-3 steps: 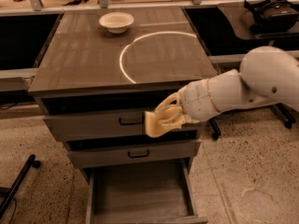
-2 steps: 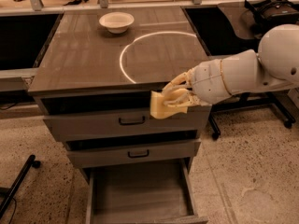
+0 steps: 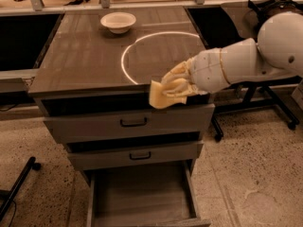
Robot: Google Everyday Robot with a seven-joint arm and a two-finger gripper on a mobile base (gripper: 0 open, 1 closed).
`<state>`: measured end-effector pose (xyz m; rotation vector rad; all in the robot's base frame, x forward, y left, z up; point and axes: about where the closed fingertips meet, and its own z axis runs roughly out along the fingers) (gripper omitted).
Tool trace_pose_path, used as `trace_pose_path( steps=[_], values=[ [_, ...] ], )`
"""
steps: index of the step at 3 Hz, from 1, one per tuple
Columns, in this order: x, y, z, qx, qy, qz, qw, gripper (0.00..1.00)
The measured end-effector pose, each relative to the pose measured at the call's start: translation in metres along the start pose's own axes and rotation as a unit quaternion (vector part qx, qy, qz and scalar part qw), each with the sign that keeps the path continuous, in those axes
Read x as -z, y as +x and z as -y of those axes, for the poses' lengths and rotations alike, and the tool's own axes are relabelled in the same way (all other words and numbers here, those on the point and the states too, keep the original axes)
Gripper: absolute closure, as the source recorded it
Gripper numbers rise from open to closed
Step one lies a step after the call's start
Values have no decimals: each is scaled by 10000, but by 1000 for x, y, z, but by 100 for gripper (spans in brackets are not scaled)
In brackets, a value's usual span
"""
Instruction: Pick sponge from bottom drawer and place on counter
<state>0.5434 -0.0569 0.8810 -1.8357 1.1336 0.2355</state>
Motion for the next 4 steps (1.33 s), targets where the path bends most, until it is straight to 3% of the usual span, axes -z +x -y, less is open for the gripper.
trace_pose_path(
  steps=[2,4],
  values=[
    [7,34,89,-193,511,-472,9974,100],
    [-4,95,155,-674,926,-853,9898,100]
  ],
)
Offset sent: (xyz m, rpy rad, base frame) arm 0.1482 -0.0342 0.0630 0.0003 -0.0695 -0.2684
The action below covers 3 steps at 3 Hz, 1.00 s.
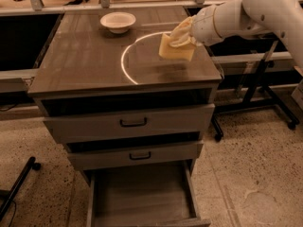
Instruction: Pick sponge from bottom drawer and place on counter
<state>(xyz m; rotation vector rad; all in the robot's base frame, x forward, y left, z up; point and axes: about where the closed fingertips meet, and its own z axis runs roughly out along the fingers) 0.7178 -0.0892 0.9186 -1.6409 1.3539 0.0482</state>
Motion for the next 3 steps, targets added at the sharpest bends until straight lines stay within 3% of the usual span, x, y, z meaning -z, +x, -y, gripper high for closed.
trace_pose_path(
  steps=[1,2,3],
  values=[
    [-20,22,27,-197,103,-198,9996,83],
    [-37,32,47,-308,147,-326,9989,60],
    [-51,36,60,-364,113,-393,9985,29]
  ],
)
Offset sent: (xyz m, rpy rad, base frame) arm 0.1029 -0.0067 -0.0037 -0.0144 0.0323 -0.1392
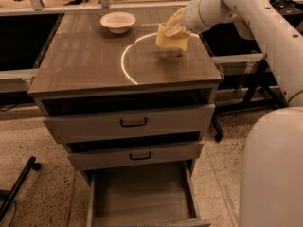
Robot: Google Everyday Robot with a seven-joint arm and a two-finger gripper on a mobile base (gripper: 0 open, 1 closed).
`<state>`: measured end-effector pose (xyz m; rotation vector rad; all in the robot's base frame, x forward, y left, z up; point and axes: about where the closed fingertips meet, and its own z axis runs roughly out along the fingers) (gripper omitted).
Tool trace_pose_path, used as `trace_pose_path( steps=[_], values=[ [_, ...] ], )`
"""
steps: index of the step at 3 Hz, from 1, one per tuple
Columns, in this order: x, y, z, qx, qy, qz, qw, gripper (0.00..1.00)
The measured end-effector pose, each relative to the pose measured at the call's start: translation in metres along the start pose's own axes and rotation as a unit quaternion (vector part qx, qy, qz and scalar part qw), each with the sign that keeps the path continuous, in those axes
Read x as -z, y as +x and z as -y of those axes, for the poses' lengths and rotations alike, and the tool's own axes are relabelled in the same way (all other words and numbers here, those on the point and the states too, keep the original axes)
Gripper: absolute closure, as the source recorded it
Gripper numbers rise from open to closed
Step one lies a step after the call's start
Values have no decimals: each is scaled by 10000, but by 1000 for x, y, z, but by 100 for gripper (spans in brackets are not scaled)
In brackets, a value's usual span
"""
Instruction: Pick sponge from bottom drawer and place on counter
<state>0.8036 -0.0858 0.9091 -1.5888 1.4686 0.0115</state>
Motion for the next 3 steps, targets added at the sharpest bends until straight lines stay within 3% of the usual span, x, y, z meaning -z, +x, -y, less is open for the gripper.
trace_pose_path(
  steps=[1,3],
  values=[
    [-3,-1,4,-12,-32,-22,10000,6],
    [59,8,-1,-106,-72,-308,9994,0]
  ],
)
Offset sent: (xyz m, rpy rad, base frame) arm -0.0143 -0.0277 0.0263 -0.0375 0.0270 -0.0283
